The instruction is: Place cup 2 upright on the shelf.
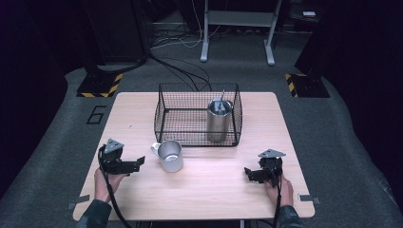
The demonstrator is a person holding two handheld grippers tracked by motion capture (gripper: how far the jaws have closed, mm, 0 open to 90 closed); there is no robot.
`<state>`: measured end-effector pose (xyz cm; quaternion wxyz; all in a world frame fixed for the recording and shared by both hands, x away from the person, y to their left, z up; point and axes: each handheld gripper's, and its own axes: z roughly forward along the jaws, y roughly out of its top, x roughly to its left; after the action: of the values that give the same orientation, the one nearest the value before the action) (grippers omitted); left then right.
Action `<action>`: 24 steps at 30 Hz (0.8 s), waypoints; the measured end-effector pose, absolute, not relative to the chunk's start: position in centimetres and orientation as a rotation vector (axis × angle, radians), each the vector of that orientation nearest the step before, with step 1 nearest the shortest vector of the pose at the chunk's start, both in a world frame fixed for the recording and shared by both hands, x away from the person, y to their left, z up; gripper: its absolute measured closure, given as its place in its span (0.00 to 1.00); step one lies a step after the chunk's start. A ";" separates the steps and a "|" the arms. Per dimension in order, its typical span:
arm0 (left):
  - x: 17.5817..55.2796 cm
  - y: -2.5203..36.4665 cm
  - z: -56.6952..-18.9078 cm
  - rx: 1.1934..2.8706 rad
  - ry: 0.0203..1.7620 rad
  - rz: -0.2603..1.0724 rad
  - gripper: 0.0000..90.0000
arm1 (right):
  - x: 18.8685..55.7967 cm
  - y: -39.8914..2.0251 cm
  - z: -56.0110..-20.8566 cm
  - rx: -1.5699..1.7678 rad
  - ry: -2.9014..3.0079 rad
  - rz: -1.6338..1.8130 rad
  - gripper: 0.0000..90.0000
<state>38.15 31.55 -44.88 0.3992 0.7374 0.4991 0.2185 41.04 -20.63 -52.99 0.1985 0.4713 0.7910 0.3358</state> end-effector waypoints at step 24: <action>39.3 24.1 -42.5 1.980 0.999 0.497 0.00 | 41.2 -20.7 -53.0 1.302 2.222 0.950 0.00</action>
<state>39.31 24.09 -42.45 0.4208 0.7903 0.3986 0.1984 41.19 -20.74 -53.01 0.1969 0.4650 0.7937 0.3392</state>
